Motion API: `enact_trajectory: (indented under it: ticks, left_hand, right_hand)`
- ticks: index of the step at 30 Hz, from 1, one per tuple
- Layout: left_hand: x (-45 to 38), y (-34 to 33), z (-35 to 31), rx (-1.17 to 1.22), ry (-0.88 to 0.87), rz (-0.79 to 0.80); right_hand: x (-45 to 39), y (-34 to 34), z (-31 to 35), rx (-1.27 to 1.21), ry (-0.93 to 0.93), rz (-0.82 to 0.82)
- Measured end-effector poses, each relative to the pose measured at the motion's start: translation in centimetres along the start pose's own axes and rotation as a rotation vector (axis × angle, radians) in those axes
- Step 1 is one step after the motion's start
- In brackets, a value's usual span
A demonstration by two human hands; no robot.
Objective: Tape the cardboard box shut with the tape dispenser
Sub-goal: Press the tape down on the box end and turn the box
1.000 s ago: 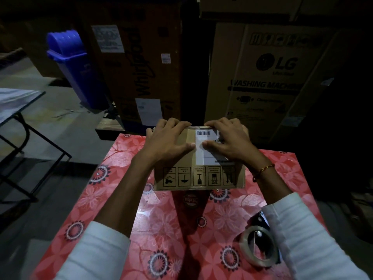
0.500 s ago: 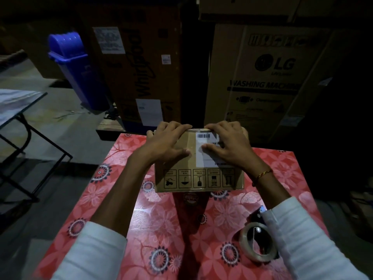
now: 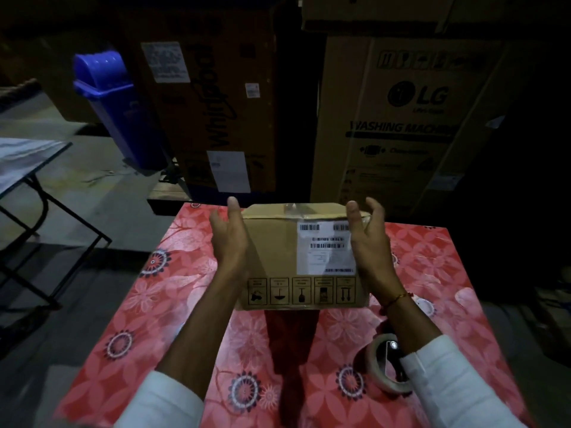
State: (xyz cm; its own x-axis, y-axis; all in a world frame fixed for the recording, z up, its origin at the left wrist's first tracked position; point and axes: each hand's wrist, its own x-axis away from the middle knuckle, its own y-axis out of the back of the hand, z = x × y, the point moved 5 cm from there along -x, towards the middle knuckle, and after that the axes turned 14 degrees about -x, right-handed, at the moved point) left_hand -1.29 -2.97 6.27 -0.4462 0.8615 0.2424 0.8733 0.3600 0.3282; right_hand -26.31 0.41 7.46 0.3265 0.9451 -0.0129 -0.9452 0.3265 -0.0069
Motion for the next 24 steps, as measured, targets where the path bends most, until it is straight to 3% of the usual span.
enact_trajectory:
  ticks: [2, 5, 10, 16, 24]
  left_hand:
    - [-0.5, -0.3, 0.9, 0.078, 0.102, 0.167]
    - [-1.0, -0.3, 1.9, 0.109, 0.06, 0.286]
    - [-1.1, -0.6, 4.0, 0.092, -0.08, 0.284]
    - [-1.0, -2.2, 7.1, -0.027, -0.219, 0.351]
    - [-1.2, -3.3, 9.9, -0.168, -0.247, 0.372]
  right_hand:
    - [0.6, 0.4, -0.7, -0.072, -0.071, -0.022]
    - [1.3, 0.6, -1.5, -0.187, -0.131, -0.013]
    - [1.4, 0.9, -4.8, -0.261, -0.177, 0.057]
    - [1.1, 1.8, -8.5, -0.226, -0.212, 0.03]
    - [1.1, 2.8, -13.0, -0.226, -0.245, -0.064]
